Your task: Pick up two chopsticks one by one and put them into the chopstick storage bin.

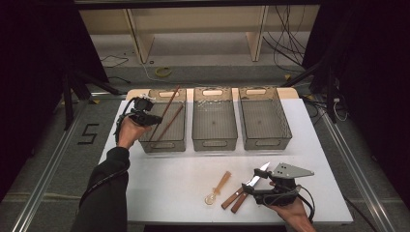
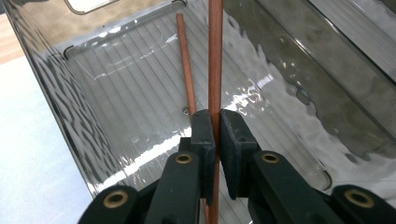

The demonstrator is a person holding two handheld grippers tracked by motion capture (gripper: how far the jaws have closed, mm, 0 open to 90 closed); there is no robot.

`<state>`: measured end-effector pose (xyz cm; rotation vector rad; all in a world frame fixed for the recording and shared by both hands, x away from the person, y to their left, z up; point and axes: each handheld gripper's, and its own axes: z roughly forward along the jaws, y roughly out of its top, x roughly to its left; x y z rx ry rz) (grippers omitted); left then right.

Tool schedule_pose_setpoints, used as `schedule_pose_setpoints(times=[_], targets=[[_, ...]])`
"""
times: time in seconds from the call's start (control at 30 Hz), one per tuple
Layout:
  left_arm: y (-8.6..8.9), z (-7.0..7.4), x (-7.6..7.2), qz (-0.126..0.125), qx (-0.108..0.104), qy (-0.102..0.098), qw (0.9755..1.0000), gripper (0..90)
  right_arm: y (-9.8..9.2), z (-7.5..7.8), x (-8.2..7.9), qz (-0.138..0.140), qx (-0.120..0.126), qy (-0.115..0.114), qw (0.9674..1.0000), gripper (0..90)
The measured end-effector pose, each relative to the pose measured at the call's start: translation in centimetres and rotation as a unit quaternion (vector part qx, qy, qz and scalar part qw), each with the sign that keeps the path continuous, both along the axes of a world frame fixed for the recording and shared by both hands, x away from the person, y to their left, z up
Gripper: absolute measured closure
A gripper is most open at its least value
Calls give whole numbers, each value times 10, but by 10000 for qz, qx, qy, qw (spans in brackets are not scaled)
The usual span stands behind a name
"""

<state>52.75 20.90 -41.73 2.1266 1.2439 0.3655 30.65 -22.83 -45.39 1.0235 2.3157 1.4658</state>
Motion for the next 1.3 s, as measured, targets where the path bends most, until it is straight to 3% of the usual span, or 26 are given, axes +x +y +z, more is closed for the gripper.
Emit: schedule_pose_setpoints(times=[0.27,0.47,0.6,0.83,1.13,1.3], targets=[[2,-8,1,151,7,94,9998,820,0,0,0,-4,1,4,10000,272],[5,-5,-3,278,-121,51,9995,651,0,0,0,-9,1,3,10000,272],[3,5,-14,229,-302,-55,9993,548,0,0,0,-15,-3,3,10000,272],[-7,21,-45,-66,-612,-213,9979,440,0,0,-1,-2,-7,-11,10000,272],[-28,23,-78,-362,-743,-270,9962,338,-1,1,-1,-24,-16,-38,10000,272],[-40,24,-89,-525,-645,-315,9960,308,-2,1,-1,-48,-10,-56,10000,272]])
